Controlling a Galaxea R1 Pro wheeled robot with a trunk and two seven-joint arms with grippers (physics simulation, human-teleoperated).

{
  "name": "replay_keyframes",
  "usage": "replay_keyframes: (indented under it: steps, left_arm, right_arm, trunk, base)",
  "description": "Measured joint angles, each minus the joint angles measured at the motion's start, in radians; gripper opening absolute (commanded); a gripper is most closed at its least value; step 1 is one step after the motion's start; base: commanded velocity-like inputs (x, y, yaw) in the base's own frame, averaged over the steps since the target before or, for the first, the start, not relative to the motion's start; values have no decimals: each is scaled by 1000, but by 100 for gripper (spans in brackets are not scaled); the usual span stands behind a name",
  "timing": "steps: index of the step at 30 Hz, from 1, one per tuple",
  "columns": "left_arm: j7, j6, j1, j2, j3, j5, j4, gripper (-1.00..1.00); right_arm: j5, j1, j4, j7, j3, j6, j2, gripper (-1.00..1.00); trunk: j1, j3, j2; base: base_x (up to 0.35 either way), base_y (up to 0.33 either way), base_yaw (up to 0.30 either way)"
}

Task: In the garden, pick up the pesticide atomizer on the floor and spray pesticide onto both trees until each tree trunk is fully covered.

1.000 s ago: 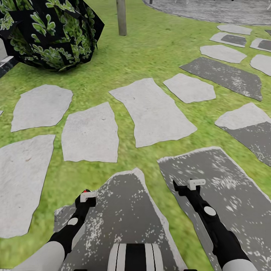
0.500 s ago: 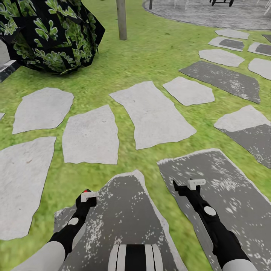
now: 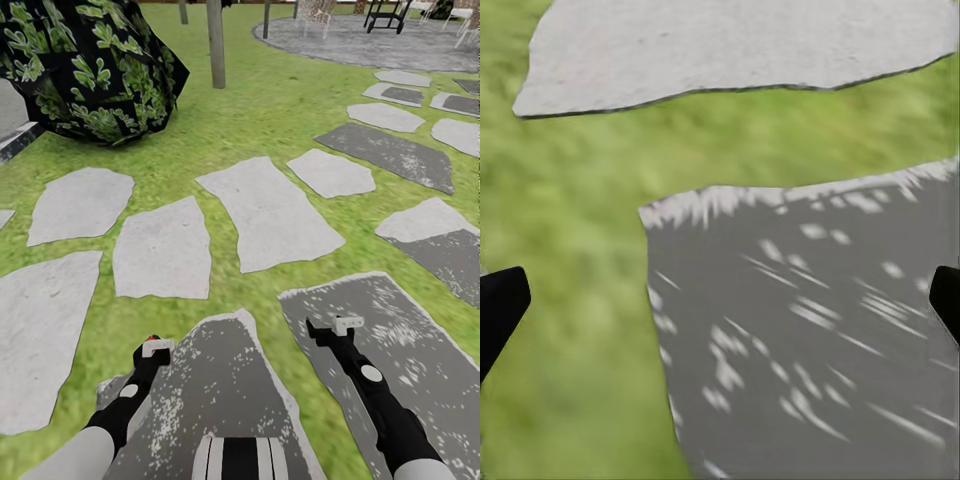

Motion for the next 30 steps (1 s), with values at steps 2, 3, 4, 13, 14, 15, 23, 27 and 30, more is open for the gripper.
replay_keyframes:
  steps: [2, 3, 4, 13, 14, 15, 23, 27, 30]
  left_arm:
    - [0, 1, 0, 0, -1, -3, 5, -100]
    - [2, 1, 3, 12, 2, -4, 10, -100]
    - [1, 2, 5, 17, 1, -4, 10, -100]
    - [0, 3, 23, 47, -1, -1, 10, -100]
    - [0, 3, 23, 47, -2, -3, 10, -100]
    - [0, 3, 23, 47, -2, -3, 10, -100]
    - [1, 3, 23, 46, -7, -10, 11, -100]
    - [0, 19, 23, 43, -12, -12, 10, -100]
    - [-2, 91, 23, 41, -9, -13, 1, -100]
  right_arm:
    - [-1, 0, -1, 1, -1, 0, -1, 100]
    - [-2, 0, 3, 2, 0, 1, 0, 100]
    - [-3, 0, 4, 3, 1, 1, 1, 100]
    - [-3, 0, 13, 0, 5, -1, 63, 100]
    - [-3, 0, 11, -1, 5, -1, 65, 100]
    - [-3, 0, 11, -1, 4, -1, 65, 100]
    - [-4, 0, -2, -4, -4, -2, 66, 100]
    - [-2, 0, -68, -5, -3, 0, 63, 100]
    - [-2, 0, -126, -5, -1, 3, 62, 100]
  trunk:
    - [-1, 8, 0]
    - [-1, 12, 1]
    - [-2, 15, 1]
    - [-6, 50, 3]
    - [-6, 54, 3]
    - [-7, 58, 3]
    - [-10, 89, 5]
    - [-12, 104, 6]
    - [-14, 116, 7]
  base:
    - [0, 0, 0]
    - [0, 0, 0]
    - [0, 0, 0]
    - [0, 0, 0]
    - [0, 0, 0]
    - [0, 0, 0]
    - [0, 0, 0]
    - [0, 0, 0]
    - [0, 0, 0]
